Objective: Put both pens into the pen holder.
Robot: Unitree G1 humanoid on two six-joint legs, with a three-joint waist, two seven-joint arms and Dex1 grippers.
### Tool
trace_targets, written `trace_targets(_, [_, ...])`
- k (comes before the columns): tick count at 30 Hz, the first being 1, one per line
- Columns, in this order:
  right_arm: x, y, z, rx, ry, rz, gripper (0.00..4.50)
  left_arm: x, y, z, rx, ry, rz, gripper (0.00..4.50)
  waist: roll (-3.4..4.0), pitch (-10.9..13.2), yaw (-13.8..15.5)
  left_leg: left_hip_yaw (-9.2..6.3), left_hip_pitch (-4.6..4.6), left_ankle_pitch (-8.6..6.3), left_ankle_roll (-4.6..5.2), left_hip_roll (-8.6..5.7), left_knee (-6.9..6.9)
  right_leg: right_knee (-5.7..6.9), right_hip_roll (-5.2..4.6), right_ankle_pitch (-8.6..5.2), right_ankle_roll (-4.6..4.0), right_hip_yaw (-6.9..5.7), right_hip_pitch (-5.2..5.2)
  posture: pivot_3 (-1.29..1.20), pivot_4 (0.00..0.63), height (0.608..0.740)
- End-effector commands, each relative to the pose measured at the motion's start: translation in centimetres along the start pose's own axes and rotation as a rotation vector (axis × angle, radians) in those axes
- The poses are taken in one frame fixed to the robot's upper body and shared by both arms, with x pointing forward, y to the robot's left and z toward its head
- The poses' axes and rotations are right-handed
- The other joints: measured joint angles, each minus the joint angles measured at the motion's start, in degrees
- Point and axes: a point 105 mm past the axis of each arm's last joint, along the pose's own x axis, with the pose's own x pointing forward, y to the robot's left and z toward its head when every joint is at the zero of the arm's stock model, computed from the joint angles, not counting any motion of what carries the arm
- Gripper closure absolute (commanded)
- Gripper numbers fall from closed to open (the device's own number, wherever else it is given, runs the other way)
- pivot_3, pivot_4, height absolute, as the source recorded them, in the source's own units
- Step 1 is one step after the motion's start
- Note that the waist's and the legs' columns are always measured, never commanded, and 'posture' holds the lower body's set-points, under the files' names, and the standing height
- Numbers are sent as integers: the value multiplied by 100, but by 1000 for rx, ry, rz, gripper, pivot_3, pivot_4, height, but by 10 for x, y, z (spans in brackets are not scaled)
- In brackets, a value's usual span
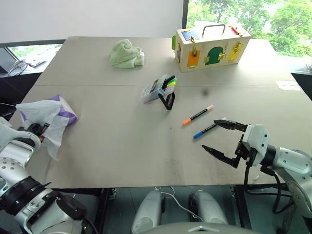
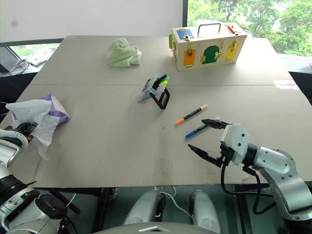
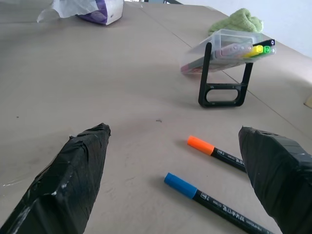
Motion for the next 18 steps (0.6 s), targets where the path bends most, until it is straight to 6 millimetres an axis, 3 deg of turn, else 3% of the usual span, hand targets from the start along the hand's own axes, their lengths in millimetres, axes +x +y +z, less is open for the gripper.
trace_targets(1, [1, -2, 9, -28, -40, 11, 0, -13, 5, 20, -12, -118, 26, 2502, -1, 0, -16, 0, 0, 0, 0, 0, 0, 0, 0, 0, 0, 1, 0, 0, 150, 740])
trace_targets(5, [2, -1, 9, -21, -45, 29, 0, -36, 6, 42, 93, -292, 92, 794, -9, -5, -33, 2, 0, 0, -1, 4, -2, 1, 3, 0, -1, 4, -1, 0, 150, 740])
trace_targets(10, [8, -1, 10, -12, -64, 46, 0, -70, 27, 56, 190, -451, 298, 794, -9, -6, -28, 6, 2, -1, 0, 4, -3, 0, 1, 1, -1, 10, -1, 0, 150, 740])
trace_targets(13, [10, -1, 10, -12, -71, 51, 0, -81, 29, 64, 253, -511, 355, 794, -10, -6, -17, 6, 2, -7, 10, 4, -2, 1, 2, 1, -2, 9, -1, 0, 150, 740])
trace_targets(16, [11, -4, 9, -2, -67, 31, 0, -88, -49, 92, 457, -680, 75, 794, -32, -17, 34, -6, 0, -11, 18, 4, -1, 3, 5, 0, -4, -4, 0, 0, 150, 740])
trace_targets(18, [10, -7, 9, 25, -59, 8, 0, -88, -113, 82, 502, -677, -217, 794, -42, -23, 130, -20, 0, -6, 10, 3, -1, 1, 5, 1, -10, -19, 3, 0, 150, 740])
